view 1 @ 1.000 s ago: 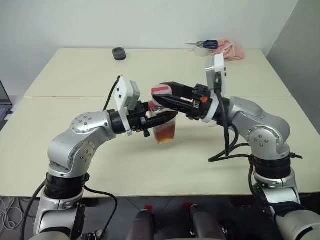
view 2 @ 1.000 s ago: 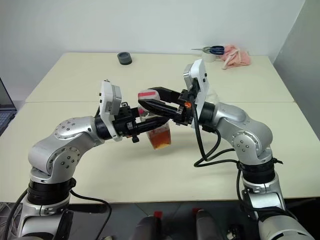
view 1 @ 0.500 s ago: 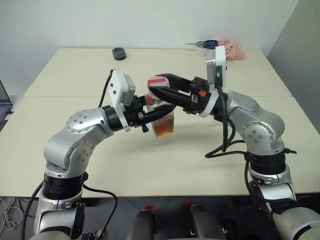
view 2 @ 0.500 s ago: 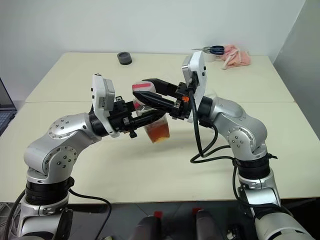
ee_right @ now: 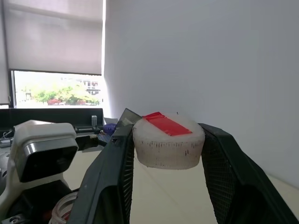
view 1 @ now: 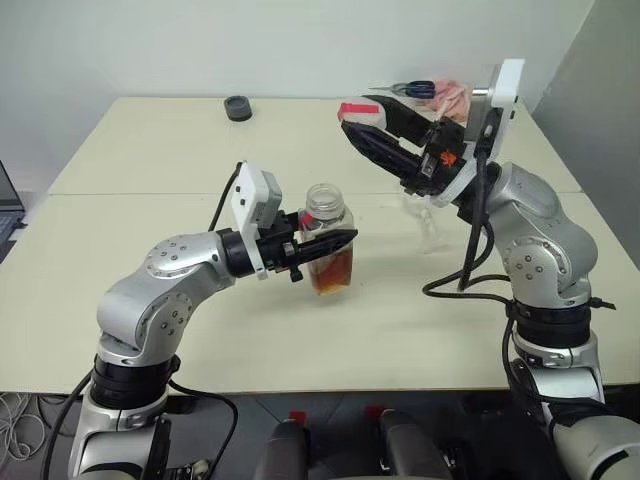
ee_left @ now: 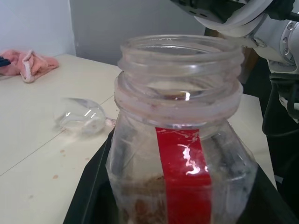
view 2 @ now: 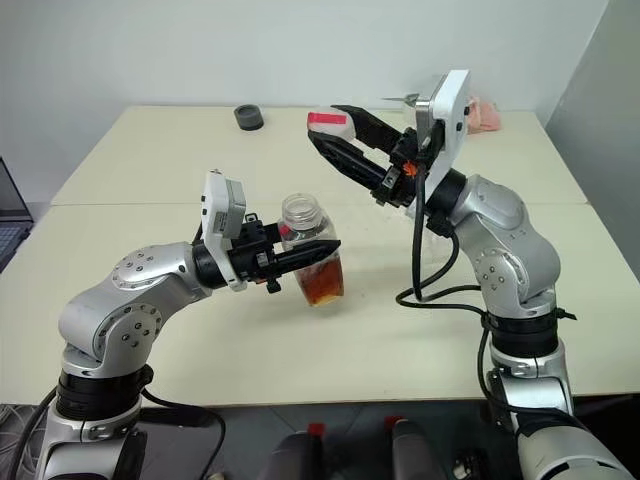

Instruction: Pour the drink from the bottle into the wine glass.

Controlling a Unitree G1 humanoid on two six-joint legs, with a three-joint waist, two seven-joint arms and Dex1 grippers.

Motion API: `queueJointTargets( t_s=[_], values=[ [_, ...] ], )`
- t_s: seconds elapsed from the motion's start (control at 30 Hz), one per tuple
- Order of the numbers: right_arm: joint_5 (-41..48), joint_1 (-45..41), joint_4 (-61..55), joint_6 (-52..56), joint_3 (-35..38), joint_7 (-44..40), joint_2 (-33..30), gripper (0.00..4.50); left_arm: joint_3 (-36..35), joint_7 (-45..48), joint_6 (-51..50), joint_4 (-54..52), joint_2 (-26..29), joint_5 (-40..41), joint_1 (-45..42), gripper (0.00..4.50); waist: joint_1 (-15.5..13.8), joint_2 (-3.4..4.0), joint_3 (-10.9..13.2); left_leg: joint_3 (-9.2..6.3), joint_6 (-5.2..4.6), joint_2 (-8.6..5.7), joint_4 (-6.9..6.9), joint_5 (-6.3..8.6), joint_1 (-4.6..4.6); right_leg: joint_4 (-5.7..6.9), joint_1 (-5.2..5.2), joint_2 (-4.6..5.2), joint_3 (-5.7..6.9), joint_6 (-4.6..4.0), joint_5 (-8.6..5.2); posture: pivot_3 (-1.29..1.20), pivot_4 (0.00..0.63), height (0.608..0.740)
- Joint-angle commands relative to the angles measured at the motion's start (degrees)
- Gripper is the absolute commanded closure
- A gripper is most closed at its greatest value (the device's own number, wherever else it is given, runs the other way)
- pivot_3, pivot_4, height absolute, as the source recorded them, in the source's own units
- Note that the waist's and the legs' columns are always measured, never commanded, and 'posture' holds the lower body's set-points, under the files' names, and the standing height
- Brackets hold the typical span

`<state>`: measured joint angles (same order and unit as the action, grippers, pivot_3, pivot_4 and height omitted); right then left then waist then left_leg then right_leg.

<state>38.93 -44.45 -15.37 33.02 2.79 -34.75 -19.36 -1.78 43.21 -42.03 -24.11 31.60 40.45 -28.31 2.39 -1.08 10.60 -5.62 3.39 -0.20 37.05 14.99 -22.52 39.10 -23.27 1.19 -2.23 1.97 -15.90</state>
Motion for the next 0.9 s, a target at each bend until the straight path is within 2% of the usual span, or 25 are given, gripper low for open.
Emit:
queueJointTargets(
  t_s=[0.03, 0.13, 0.27, 0.37, 0.47, 0.6, 0.77, 0.83, 0.87, 0.9],
  values=[
    [2.36, 4.65, -4.15, 4.52, 4.07, 4.41, -2.06, 2.69, -1.84, -0.52, 0.50, -2.86, 0.59, 1.32, -0.13, 2.68, -0.35, 0.00, 0.00, -0.01, 0.00, 0.00, -0.01, 0.00, -0.01, -0.02, 0.01, 0.00, 0.01, 0.00, 0.00, 0.00, 0.150, 0.740],
    [-0.23, 14.19, -8.56, 4.50, 5.25, 6.25, -4.67, 2.69, -2.86, -2.18, 0.04, -3.88, 0.51, 1.61, 1.19, 2.68, -0.74, 0.00, 0.00, -0.03, 0.00, -0.04, -0.02, 0.00, -0.10, -0.10, -0.01, 0.04, 0.03, 0.00, 0.00, 0.00, 0.150, 0.740],
    [-8.92, 25.39, -10.42, 1.23, 4.70, 11.35, -6.70, 2.69, -3.42, -3.97, -0.24, -4.95, 0.19, 1.92, 2.72, 2.68, -0.71, 0.00, 0.00, 0.06, 0.00, -0.10, -0.02, 0.01, -0.14, -0.12, -0.03, 0.10, -0.05, 0.01, -0.01, 0.00, 0.150, 0.740],
    [-14.27, 33.09, -10.48, -0.32, 3.57, 14.92, -6.19, 2.69, -3.37, -4.59, -0.42, -5.07, -0.02, 2.07, 2.85, 2.68, -0.70, 0.00, 0.00, 0.09, 0.00, -0.07, 0.00, 0.01, -0.08, -0.07, -0.02, 0.06, -0.06, 0.02, -0.01, 0.00, 0.150, 0.740],
    [-18.10, 36.91, -8.73, -2.62, 2.31, 16.12, -5.46, 2.69, -3.06, -5.06, -0.37, -4.53, -0.27, 1.73, 2.25, 2.68, -0.39, 0.00, 0.00, 0.09, 0.00, 0.01, -0.02, 0.00, 0.03, -0.01, 0.01, -0.04, -0.08, 0.02, -0.01, 0.00, 0.150, 0.740],
    [-19.34, 37.89, -5.80, -1.81, 3.41, 18.54, -3.11, 2.69, -3.03, -5.52, -0.62, -4.27, -0.27, 2.01, 1.45, 2.68, -0.13, 0.00, 0.00, 0.17, 0.00, 0.06, -0.03, 0.00, 0.13, 0.00, 0.03, -0.12, -0.17, 0.02, -0.01, 0.00, 0.150, 0.740],
    [-19.88, 37.56, -4.49, -2.44, 3.02, 18.85, -0.76, 1.11, -2.90, -5.18, -0.72, -4.12, 0.07, 2.15, 1.20, 2.68, -0.25, 0.00, 0.00, 0.18, 0.00, 0.02, -0.02, 0.00, 0.10, -0.03, 0.04, -0.08, -0.17, 0.02, -0.01, 0.00, 0.150, 0.740],
    [-19.91, 37.66, -4.49, -2.71, 2.83, 18.70, -0.13, 0.33, -2.93, -5.02, -0.66, -4.02, 0.21, 2.09, 1.11, 2.68, -0.27, 0.00, 0.00, 0.17, 0.01, 0.02, -0.02, 0.00, 0.10, -0.03, 0.04, -0.07, -0.16, 0.02, -0.01, 0.00, 0.150, 0.740],
    [-20.09, 37.73, -4.52, -2.78, 2.73, 18.69, 0.08, 0.03, -2.96, -4.97, -0.65, -3.98, 0.25, 2.06, 1.07, 2.68, -0.28, 0.00, 0.00, 0.17, 0.00, 0.02, -0.02, 0.00, 0.10, -0.03, 0.04, -0.07, -0.17, 0.02, -0.01, 0.00, 0.150, 0.740],
    [-20.03, 37.70, -4.46, -2.45, 2.99, 19.11, 0.50, 0.03, -2.97, -4.94, -0.63, -3.98, 0.27, 2.04, 1.07, 2.68, -0.29, 0.00, 0.00, 0.17, 0.00, 0.02, -0.02, 0.00, 0.10, -0.03, 0.04, -0.07, -0.16, 0.02, -0.01, 0.00, 0.150, 0.740]
  ],
)
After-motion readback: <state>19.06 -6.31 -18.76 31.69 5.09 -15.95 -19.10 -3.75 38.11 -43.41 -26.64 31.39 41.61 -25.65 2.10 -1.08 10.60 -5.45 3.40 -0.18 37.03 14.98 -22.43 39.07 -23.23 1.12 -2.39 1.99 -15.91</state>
